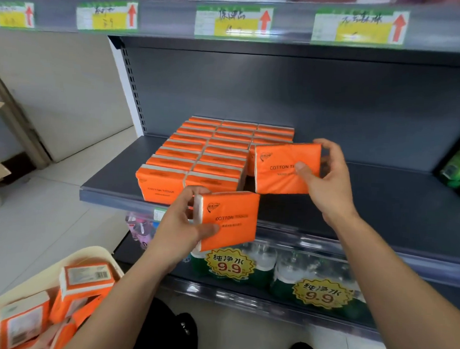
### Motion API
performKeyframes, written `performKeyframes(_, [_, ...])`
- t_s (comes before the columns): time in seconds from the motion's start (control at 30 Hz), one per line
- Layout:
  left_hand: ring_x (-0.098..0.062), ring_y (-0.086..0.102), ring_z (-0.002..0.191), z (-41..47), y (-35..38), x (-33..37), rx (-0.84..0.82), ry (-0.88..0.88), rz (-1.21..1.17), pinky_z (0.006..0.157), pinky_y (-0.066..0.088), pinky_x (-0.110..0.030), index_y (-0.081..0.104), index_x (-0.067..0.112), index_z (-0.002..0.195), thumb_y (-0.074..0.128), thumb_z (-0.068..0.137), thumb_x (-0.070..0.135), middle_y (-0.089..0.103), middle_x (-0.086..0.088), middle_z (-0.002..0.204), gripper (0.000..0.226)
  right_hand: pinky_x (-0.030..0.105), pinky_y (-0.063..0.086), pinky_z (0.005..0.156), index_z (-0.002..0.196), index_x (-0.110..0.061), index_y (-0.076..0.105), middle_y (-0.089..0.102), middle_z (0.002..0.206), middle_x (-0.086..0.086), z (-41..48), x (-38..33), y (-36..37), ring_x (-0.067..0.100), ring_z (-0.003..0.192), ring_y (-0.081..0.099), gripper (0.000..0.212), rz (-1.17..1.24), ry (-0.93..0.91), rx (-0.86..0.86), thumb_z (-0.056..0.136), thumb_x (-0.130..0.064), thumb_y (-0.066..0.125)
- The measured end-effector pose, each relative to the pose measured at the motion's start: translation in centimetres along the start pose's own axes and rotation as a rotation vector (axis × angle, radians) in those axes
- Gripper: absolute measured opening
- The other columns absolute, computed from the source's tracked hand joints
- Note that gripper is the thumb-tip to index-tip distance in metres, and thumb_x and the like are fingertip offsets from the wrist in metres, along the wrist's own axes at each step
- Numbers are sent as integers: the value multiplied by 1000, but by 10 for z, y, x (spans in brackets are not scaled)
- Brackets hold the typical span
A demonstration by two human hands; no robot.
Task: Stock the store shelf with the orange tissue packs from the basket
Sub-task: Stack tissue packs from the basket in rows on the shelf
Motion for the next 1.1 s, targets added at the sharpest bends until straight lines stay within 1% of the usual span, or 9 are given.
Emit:
performKeyframes(0.07, [-23, 59, 100, 3, 7, 2, -51, 1, 6, 72, 58, -38, 54, 33, 100, 74, 72, -7, 66, -3, 99, 52, 38, 54, 84, 113, -45, 49, 62, 98, -6, 5, 15, -1, 7, 89, 59, 46, -53, 30, 37, 84, -16, 70])
performKeyframes(0.13, [-24, 60, 100, 6, 15, 2, -103, 4, 12, 73, 59, -37, 55, 31, 101, 75, 72, -6, 66, -2, 100, 51, 36, 53, 84, 116, -40, 50, 62, 101, -5, 9, 28, 1, 4, 89, 57, 47, -73, 55, 29, 84, -13, 70])
performKeyframes(0.2, [-24, 61, 100, 9, 21, 0, -141, 15, 7, 73, 59, -36, 56, 31, 102, 77, 72, -4, 66, -4, 101, 51, 36, 52, 85, 120, -33, 51, 60, 101, -5, 13, 39, 6, 9, 90, 56, 47, -135, 67, -3, 84, -10, 71])
performKeyframes(0.33, [-22, 63, 100, 12, 26, -7, -181, 19, -8, 73, 59, -33, 57, 39, 99, 76, 64, 11, 65, -5, 105, 49, 43, 51, 90, 116, -31, 53, 59, 109, -3, 22, 64, 19, 18, 100, 58, 46, -274, 79, -47, 82, -7, 71])
performKeyframes(0.43, [-20, 64, 99, 15, 25, -8, -190, 24, -25, 70, 57, -31, 58, 40, 98, 75, 64, 12, 64, -8, 105, 48, 47, 51, 91, 115, -31, 53, 60, 116, 3, 31, 76, 28, 22, 105, 58, 46, -327, 76, -51, 81, -4, 69])
performKeyframes(0.63, [-18, 63, 98, 20, 24, -8, -197, 31, -34, 67, 56, -27, 57, 39, 99, 74, 65, 12, 65, -5, 102, 47, 45, 51, 90, 117, -26, 55, 62, 111, 4, 45, 85, 43, 23, 104, 59, 45, -391, 43, 5, 81, -3, 68])
performKeyframes(0.8, [-20, 63, 99, 22, 22, -9, -187, 28, -47, 69, 56, -28, 58, 39, 100, 74, 65, 11, 66, -6, 101, 47, 39, 50, 89, 121, -21, 56, 56, 119, 7, 50, 86, 50, 26, 105, 59, 43, -452, 18, 40, 83, -3, 66])
performKeyframes(0.93, [-20, 63, 99, 22, 24, -8, -190, 32, -38, 69, 56, -29, 58, 40, 99, 74, 66, 11, 66, -6, 101, 47, 38, 49, 92, 124, -21, 57, 52, 123, 8, 54, 88, 52, 26, 108, 58, 44, -482, 23, 57, 85, -3, 66])
performKeyframes(1.1, [-19, 62, 100, 24, 28, -5, -184, 40, -58, 70, 55, -28, 57, 39, 100, 73, 66, 10, 65, -6, 102, 48, 39, 48, 92, 130, -23, 53, 46, 128, 8, 47, 76, 48, 24, 113, 53, 53, -466, 16, 44, 82, -13, 72])
Point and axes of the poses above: each hand's wrist, its own z-axis towards the middle knuckle, its own y-axis out of the palm, x = y × z, the point moved 4 cm from there along z, towards the middle knuckle
